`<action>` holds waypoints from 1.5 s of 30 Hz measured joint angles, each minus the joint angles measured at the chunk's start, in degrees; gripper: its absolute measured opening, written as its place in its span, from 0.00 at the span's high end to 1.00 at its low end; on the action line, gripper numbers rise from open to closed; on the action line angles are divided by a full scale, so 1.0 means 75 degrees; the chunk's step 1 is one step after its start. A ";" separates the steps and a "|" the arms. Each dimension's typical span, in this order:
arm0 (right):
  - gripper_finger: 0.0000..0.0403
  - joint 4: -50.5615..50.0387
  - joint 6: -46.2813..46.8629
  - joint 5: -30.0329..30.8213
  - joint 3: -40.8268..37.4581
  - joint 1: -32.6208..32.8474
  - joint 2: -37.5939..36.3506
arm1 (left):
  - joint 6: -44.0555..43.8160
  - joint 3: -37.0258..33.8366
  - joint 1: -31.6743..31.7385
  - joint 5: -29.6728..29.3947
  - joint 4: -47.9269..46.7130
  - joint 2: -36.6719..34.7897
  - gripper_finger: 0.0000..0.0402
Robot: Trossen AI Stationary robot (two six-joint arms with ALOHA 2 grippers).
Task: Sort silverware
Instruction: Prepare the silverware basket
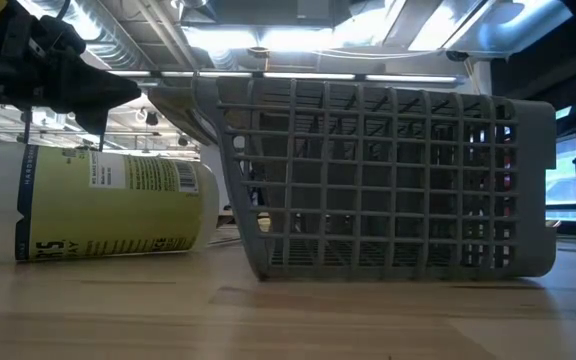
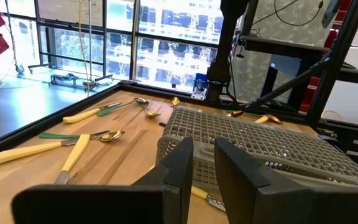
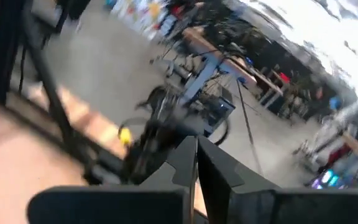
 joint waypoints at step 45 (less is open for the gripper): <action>0.42 -0.5668 -0.4818 0.3666 -0.0020 0.1405 0.1161 | 0.0000 0.0003 0.0000 0.0000 0.0000 -0.0003 0.87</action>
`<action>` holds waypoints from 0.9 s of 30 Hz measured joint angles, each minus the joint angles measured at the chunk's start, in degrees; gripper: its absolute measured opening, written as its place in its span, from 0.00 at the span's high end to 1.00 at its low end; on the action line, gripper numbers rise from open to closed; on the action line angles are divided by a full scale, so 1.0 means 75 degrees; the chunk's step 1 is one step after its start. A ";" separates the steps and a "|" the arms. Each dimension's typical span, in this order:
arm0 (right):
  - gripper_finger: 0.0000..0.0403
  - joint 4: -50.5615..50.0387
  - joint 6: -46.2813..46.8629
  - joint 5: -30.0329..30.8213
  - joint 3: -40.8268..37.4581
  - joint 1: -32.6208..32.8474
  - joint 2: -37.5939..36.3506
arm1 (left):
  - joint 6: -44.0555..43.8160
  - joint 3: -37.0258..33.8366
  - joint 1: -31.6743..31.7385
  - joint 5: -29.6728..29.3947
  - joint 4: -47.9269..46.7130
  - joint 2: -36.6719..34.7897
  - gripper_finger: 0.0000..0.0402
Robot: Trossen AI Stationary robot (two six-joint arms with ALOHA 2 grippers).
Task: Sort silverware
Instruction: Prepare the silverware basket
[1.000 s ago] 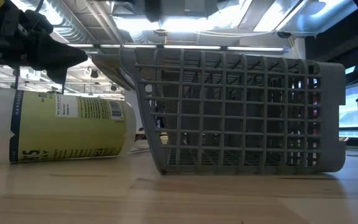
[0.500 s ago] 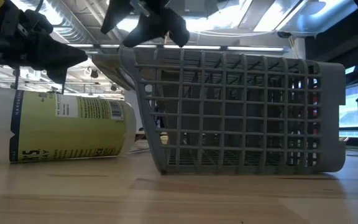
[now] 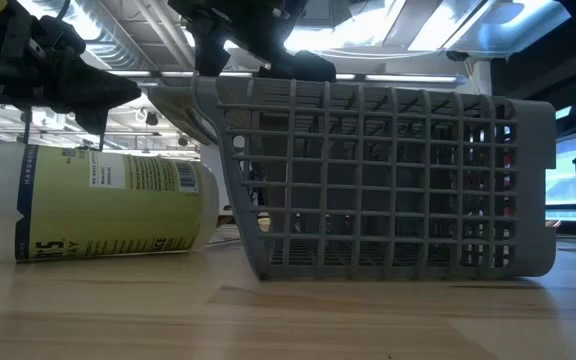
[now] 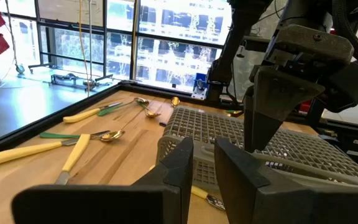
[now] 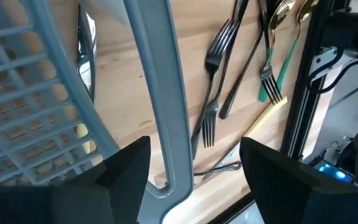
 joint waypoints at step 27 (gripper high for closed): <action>0.58 0.0478 0.0310 -0.1382 0.0003 -0.0010 0.0586 | 0.0000 0.0000 -0.0001 -0.0001 0.0000 0.0000 0.87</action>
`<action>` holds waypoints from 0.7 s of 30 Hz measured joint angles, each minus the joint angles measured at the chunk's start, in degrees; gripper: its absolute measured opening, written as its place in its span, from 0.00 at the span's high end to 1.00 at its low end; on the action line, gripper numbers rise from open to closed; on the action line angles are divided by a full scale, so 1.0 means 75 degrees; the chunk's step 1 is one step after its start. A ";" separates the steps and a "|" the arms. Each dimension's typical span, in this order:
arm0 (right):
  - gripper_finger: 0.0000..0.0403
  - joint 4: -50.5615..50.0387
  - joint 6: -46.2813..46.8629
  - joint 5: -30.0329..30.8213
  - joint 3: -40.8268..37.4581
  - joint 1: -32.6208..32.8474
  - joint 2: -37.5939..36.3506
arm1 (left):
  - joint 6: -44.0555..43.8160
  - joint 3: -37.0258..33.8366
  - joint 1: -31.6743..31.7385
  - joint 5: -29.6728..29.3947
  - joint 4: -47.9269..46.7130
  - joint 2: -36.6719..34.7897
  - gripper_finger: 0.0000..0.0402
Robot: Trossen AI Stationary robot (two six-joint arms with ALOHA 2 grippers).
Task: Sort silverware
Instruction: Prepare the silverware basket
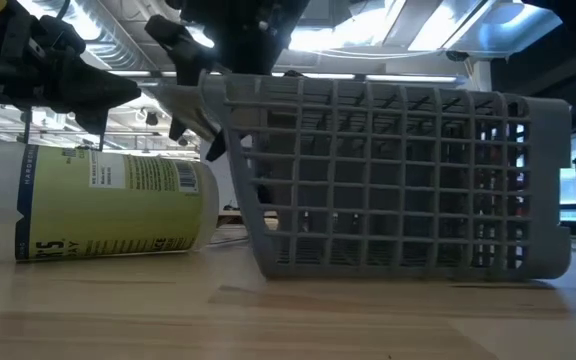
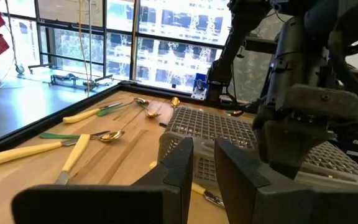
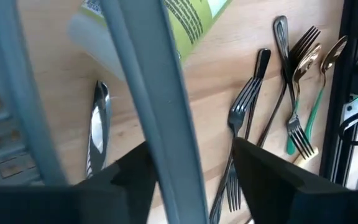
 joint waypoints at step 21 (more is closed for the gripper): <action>0.83 -0.0317 0.0434 -0.0184 0.0003 0.0009 0.0160 | 0.0000 -0.0003 -0.0001 -0.0001 0.0000 0.0000 0.87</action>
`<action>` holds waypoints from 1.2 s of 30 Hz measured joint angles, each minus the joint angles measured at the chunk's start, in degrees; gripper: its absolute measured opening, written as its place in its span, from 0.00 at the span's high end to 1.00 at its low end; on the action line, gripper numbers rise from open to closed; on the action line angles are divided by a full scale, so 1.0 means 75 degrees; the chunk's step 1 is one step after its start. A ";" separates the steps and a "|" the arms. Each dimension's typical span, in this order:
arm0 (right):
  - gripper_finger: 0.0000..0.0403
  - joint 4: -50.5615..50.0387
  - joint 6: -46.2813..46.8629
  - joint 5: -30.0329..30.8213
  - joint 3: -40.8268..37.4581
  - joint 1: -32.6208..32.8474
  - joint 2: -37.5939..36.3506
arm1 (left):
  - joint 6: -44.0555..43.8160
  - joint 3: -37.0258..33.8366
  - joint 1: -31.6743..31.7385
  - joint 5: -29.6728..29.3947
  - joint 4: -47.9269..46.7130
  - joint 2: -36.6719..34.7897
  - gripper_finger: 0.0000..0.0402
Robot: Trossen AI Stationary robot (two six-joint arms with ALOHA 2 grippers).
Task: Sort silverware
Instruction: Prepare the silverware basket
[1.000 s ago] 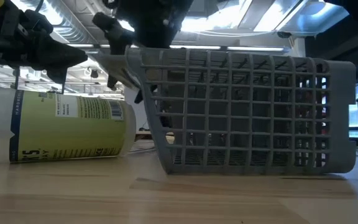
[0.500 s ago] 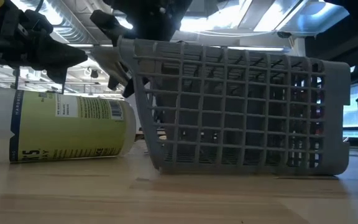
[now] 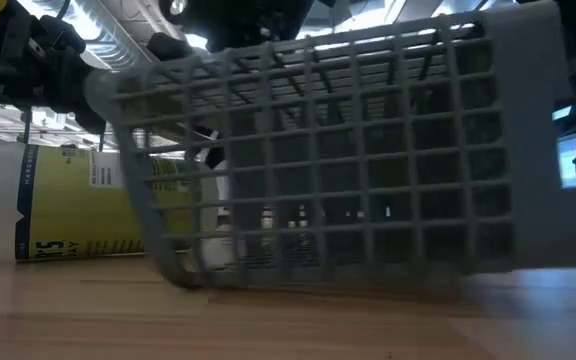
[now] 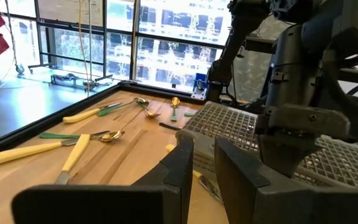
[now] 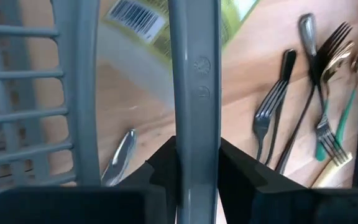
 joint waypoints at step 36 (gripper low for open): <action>0.83 -0.2432 0.1316 0.1049 0.2451 0.0046 -0.0602 | 0.0000 0.0001 0.0003 0.0002 -0.0001 0.0001 0.87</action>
